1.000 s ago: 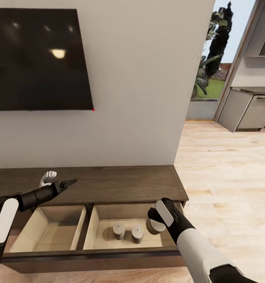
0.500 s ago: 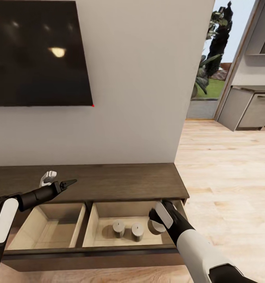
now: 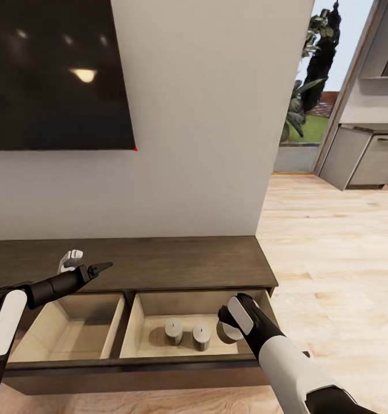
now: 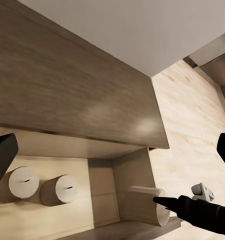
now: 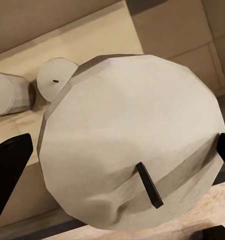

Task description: Place each of the two pumpkins and all three candles from the living room inside a cabinet in the living room (use any cabinet), then make sure every cabinet is closed, and position the cauldron so it is next to a table in the living room.

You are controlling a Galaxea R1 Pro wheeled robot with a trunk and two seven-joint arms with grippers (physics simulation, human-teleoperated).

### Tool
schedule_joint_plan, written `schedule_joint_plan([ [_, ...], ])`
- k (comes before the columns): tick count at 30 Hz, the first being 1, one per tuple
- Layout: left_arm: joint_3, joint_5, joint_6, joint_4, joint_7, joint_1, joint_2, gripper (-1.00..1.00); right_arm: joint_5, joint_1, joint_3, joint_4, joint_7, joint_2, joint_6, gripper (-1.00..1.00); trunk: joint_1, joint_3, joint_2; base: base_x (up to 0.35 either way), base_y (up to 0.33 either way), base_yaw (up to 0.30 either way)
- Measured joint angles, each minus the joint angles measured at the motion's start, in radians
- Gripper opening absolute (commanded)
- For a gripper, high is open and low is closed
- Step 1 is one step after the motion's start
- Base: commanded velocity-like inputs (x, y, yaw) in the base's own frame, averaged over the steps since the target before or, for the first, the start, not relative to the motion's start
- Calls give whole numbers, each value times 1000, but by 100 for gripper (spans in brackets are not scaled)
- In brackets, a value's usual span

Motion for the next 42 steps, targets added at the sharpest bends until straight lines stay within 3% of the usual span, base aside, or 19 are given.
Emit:
schedule_joint_plan([
  [39, 0, -2, -1, -4, 0, 1, -1, 100, 1, 0, 6, 0, 0, 0, 0, -100, 0, 0, 0, 59, -14, 0],
  [42, 0, -2, 0, -4, 0, 0, -1, 100, 2, 0, 6, 0, 0, 0, 0, -100, 11, -9, -21, 0, 0, 0],
])
